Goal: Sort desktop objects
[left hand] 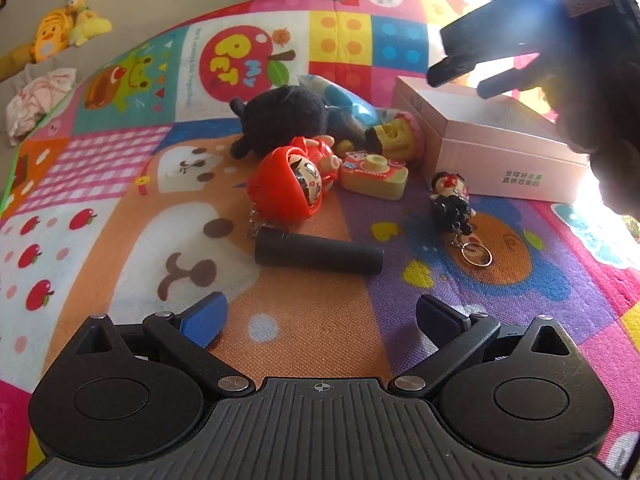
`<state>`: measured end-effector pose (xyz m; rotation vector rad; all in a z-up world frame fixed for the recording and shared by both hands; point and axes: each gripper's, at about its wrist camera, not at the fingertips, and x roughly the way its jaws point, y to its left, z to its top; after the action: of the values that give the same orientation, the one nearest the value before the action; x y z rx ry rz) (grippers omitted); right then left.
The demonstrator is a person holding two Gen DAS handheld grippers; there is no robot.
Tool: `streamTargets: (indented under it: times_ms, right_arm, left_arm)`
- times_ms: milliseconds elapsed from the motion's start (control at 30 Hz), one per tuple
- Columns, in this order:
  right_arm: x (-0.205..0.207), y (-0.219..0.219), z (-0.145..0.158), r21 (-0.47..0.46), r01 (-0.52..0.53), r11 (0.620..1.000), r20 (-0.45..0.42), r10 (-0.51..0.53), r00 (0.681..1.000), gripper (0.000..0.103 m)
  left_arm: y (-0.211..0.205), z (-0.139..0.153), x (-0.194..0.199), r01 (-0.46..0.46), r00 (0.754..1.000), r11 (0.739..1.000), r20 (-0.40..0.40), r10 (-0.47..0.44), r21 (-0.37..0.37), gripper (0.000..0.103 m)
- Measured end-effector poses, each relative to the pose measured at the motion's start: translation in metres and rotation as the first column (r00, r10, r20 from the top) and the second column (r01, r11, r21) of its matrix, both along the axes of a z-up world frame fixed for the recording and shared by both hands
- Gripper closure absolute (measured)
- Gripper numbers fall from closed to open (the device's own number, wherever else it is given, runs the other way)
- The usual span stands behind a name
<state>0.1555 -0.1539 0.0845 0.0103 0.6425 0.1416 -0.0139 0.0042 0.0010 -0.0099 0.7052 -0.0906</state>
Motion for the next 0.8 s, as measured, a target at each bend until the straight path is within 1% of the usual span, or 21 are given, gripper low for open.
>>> streamTargets:
  times_ms: [67, 100, 133, 167, 200, 267, 300, 367, 400, 467, 533, 600, 633, 733, 800]
  right_arm:
    - [0.025, 0.010, -0.010, -0.040, 0.008, 0.999, -0.015, -0.009, 1.000, 0.045]
    - [0.037, 0.013, -0.013, -0.047, -0.005, 0.999, -0.030, 0.003, 1.000, 0.045]
    - [0.046, 0.016, -0.016, -0.043, -0.035, 0.998, -0.050, 0.033, 0.998, 0.045]
    - [0.054, 0.019, -0.020, -0.027, -0.086, 0.996, -0.075, 0.083, 0.994, 0.045]
    - [0.057, 0.022, -0.022, -0.027, -0.116, 0.993, -0.079, 0.114, 0.990, 0.038]
    - [0.054, 0.031, -0.023, -0.062, -0.166, 0.984, -0.064, 0.162, 0.985, 0.036]
    - [0.050, 0.032, -0.023, -0.054, -0.204, 0.977, -0.058, 0.201, 0.978, 0.036]
    - [0.038, 0.032, -0.020, -0.024, -0.302, 0.953, -0.044, 0.300, 0.953, 0.037]
    - [0.030, 0.032, -0.018, -0.025, -0.328, 0.944, -0.028, 0.327, 0.945, 0.037]
    - [0.009, 0.029, -0.008, -0.065, -0.330, 0.942, 0.027, 0.332, 0.943, 0.036]
    - [-0.015, 0.023, 0.004, -0.110, -0.313, 0.943, 0.082, 0.322, 0.943, 0.030]
    - [-0.041, 0.015, 0.014, -0.121, -0.319, 0.940, 0.127, 0.333, 0.934, 0.019]
    - [-0.053, 0.012, 0.017, -0.119, -0.327, 0.938, 0.136, 0.341, 0.930, 0.018]
    - [-0.090, 0.006, 0.017, -0.118, -0.349, 0.929, 0.120, 0.363, 0.924, 0.018]
    - [-0.110, 0.004, 0.011, -0.146, -0.347, 0.926, 0.124, 0.365, 0.923, 0.018]
  left_arm:
    - [0.001, 0.000, 0.000, 0.000, 1.000, 1.000, 0.002, 0.000, -0.006, 0.000]
    - [0.001, 0.000, 0.000, -0.001, 1.000, 1.000, 0.003, 0.001, -0.009, 0.000]
    - [0.001, 0.000, 0.000, -0.001, 1.000, 1.000, 0.003, 0.001, -0.014, 0.000]
    - [0.002, 0.000, 0.000, -0.001, 1.000, 1.000, 0.004, 0.001, -0.019, 0.000]
    - [0.003, 0.001, 0.000, -0.001, 1.000, 1.000, 0.004, 0.001, -0.026, 0.000]
    - [0.003, 0.001, 0.000, 0.002, 1.000, 0.999, 0.004, -0.002, -0.033, 0.000]
    - [0.003, 0.000, 0.000, 0.002, 1.000, 0.999, 0.004, -0.002, -0.035, 0.000]
    - [0.003, 0.000, 0.000, 0.002, 1.000, 0.999, 0.005, -0.002, -0.037, 0.000]
    - [0.003, 0.001, 0.000, 0.002, 1.000, 0.999, 0.004, -0.002, -0.039, 0.000]
    - [0.003, 0.001, 0.000, 0.003, 1.000, 0.999, 0.004, -0.003, -0.040, 0.000]
    - [0.003, 0.001, 0.000, 0.002, 1.000, 0.999, 0.005, -0.002, -0.043, 0.000]
    - [0.004, 0.001, 0.000, 0.002, 1.000, 0.999, 0.004, -0.002, -0.044, 0.000]
    - [0.004, 0.001, 0.000, 0.002, 1.000, 0.999, 0.004, -0.002, -0.044, 0.000]
    - [0.004, 0.001, 0.000, 0.002, 1.000, 0.999, 0.003, -0.002, -0.041, 0.000]
    - [0.003, 0.001, 0.000, 0.002, 1.000, 0.999, 0.003, -0.002, -0.037, 0.000]
